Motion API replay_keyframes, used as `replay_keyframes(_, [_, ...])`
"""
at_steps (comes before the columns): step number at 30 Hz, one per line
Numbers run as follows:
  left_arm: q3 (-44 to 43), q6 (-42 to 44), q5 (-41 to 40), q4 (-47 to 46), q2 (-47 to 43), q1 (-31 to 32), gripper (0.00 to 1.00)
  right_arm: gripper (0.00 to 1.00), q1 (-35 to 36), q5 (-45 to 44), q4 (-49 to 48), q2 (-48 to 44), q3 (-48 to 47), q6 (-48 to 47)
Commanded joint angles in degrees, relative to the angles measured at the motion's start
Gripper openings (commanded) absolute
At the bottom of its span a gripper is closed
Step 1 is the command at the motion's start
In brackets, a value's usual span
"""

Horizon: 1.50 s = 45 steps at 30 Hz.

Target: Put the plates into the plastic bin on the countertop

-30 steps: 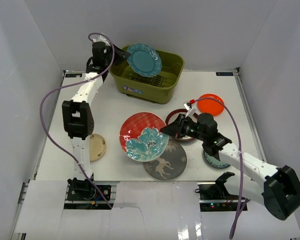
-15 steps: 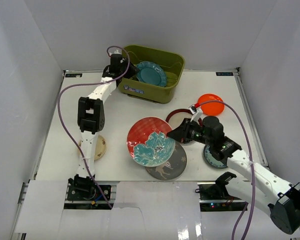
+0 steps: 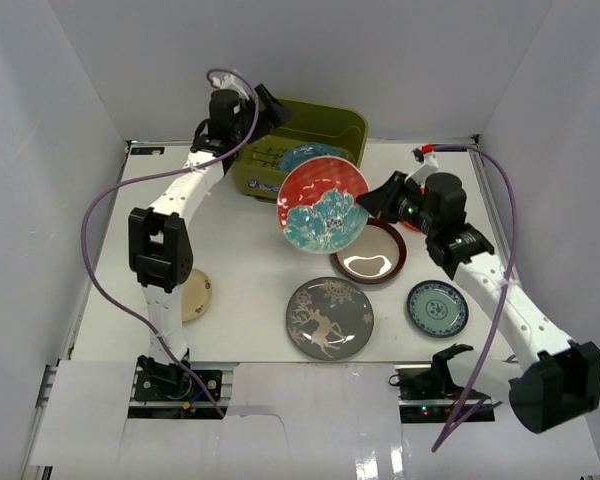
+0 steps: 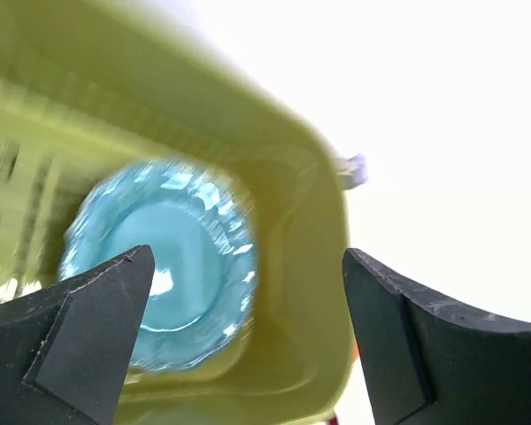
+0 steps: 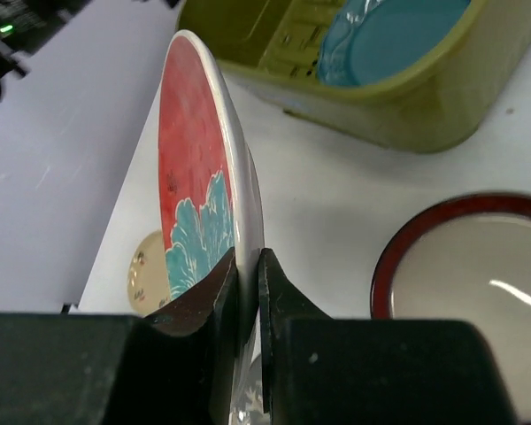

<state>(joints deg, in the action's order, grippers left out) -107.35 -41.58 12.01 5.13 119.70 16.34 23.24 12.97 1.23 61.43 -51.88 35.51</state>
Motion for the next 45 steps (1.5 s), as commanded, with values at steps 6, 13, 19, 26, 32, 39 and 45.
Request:
replay_keyframes(6, [-9.6, 5.6, 4.6, 2.3, -16.4, -1.4, 0.98, 0.08, -3.5, 0.5, -18.1, 17.7, -20.2, 5.6])
replay_keyframes(13, [29.3, 4.0, 4.9, -0.3, -43.1, -0.7, 0.98, 0.08, -3.5, -2.6, -19.9, 38.3, -38.7, 8.6])
replay_keyframes(19, [49.2, 0.0, 4.9, 5.6, -52.8, 0.3, 0.96, 0.08, -3.4, -4.4, -19.4, 53.8, -53.3, 12.9])
replay_keyframes(26, [65.3, -0.4, 7.9, 10.1, -54.0, 8.0, 0.96, 0.08, -3.3, -7.5, -16.4, 64.1, -63.0, 12.0])
replay_keyframes(32, [71.3, -0.8, 8.7, 9.6, -47.0, 14.1, 0.97, 0.08, -2.8, -8.7, -13.7, 68.3, -65.4, 8.4])
replay_keyframes(39, [71.7, -0.2, 11.7, 5.8, -38.2, 17.7, 0.95, 0.66, -0.2, -12.7, -10.0, 69.1, -65.9, 0.0])
replay_keyframes(45, [73.1, 0.8, 13.0, 2.3, -34.1, 19.4, 0.87, 0.92, 2.0, -20.6, -6.1, 65.4, -66.0, -11.5])
